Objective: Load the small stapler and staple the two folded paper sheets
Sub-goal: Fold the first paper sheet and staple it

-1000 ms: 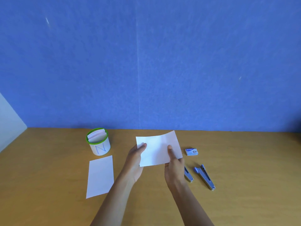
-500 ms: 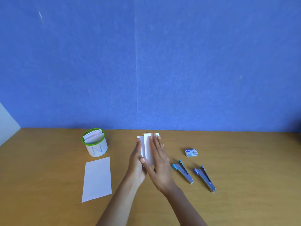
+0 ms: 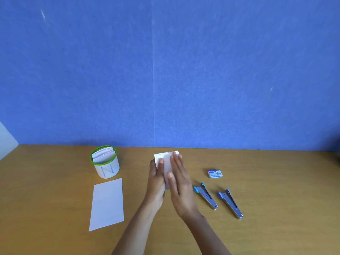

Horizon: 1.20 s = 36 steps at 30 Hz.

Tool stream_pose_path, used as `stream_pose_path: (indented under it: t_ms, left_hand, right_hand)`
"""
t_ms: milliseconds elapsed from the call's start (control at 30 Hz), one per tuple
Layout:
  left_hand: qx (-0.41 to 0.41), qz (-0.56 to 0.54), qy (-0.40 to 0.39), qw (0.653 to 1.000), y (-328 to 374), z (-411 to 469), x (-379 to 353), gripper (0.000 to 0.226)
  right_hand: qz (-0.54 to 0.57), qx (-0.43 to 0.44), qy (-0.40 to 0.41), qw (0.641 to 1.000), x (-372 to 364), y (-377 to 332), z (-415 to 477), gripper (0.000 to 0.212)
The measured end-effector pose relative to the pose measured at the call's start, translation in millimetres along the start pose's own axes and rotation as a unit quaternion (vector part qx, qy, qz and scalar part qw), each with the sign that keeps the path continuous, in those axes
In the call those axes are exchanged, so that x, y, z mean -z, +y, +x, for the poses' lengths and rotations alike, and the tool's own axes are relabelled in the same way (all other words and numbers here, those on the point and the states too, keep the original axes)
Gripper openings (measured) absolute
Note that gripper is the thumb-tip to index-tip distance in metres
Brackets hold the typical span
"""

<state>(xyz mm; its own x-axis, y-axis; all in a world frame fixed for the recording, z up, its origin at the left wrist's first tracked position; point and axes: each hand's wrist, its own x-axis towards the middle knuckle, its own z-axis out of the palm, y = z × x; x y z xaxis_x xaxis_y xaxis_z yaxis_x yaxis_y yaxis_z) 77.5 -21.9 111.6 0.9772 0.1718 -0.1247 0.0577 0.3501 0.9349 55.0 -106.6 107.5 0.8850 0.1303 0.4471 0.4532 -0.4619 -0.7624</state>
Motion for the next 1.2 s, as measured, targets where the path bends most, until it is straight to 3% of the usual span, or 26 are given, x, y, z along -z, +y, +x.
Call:
stream_pose_path:
  t_ms: [100, 200, 267, 433, 633, 967, 1067, 1200]
  left_hand:
    - [-0.036, 0.047, 0.044, 0.997, 1.4, 0.4, 1.7, 0.023]
    - [-0.069, 0.064, 0.051, 0.994, 3.4, -1.0, 6.0, 0.027]
    - [-0.089, 0.063, 0.065, 0.992, 5.0, -1.5, 8.2, 0.030]
    - [-0.111, 0.048, 0.103, 0.987, 7.6, -4.0, 5.8, 0.030]
    - [-0.121, 0.031, 0.129, 0.984, 6.5, -5.3, 0.8, 0.039]
    - [-0.177, 0.109, 0.104, 0.972, 8.4, -8.0, 1.1, 0.048]
    - [-0.177, 0.107, 0.101, 0.973, 8.3, -8.3, 3.1, 0.043]
    - [-0.148, 0.029, 0.125, 0.981, 11.0, -8.3, 3.8, 0.013]
  right_hand:
    - [0.109, -0.112, 0.115, 0.981, 7.3, -3.2, 7.6, 0.040]
    - [0.261, -0.203, 0.109, 0.937, 11.8, -3.1, 16.4, 0.026]
    - [0.301, -0.230, 0.085, 0.921, 12.8, -1.6, 18.4, 0.026]
    - [0.358, -0.241, 0.067, 0.900, 10.3, -6.7, 16.4, 0.026]
    - [0.399, -0.267, 0.107, 0.871, 4.5, -10.0, 13.7, 0.023]
    - [0.424, -0.286, 0.156, 0.845, 2.2, -8.7, 12.7, 0.018]
    - [0.427, -0.288, 0.160, 0.842, 2.5, -7.8, 12.2, 0.018]
    - [0.426, -0.289, 0.167, 0.841, 1.2, -7.9, 10.3, 0.017]
